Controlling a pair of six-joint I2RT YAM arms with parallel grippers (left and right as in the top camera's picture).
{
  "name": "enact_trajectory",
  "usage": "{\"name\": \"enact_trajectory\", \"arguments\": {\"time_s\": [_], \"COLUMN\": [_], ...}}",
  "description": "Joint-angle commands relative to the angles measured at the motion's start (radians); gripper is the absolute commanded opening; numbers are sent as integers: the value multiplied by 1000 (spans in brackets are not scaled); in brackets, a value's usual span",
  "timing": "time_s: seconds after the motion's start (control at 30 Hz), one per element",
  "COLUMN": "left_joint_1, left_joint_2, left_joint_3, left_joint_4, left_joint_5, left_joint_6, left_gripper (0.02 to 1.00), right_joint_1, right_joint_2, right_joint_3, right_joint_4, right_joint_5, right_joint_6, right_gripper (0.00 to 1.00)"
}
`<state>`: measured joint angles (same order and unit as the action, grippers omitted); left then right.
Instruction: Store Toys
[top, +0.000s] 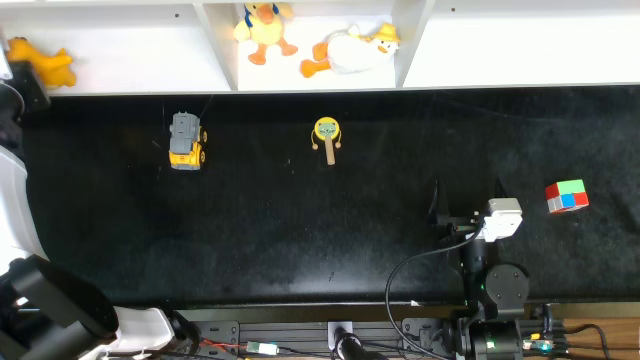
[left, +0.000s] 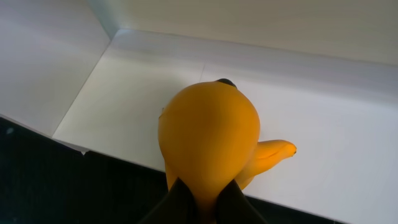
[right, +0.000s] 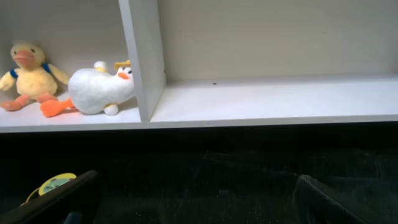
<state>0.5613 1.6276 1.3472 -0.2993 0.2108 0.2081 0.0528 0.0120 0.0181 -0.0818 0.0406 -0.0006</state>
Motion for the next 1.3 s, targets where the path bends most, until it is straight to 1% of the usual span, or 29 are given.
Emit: {"name": "enact_trajectory", "arguments": {"time_s": [0.03, 0.13, 0.7, 1.3], "left_joint_1": [-20, -21, -29, -71], "left_joint_2": [0, 13, 97, 148], "left_joint_3": [30, 30, 30, 30], "left_joint_4": [16, 26, 45, 103], "left_joint_5": [-12, -14, -14, -14], "left_joint_6": [-39, -61, -80, -84], "left_gripper": [102, 104, 99, 110], "right_joint_1": [-3, -3, -3, -3], "right_joint_2": [-8, -8, -8, -8], "right_joint_3": [-13, -13, -13, -13], "right_joint_4": [4, 4, 4, 4], "right_joint_5": [-6, -6, -7, -6], "right_joint_6": [-3, -3, -3, -3], "right_gripper": [996, 996, 993, 996]}}
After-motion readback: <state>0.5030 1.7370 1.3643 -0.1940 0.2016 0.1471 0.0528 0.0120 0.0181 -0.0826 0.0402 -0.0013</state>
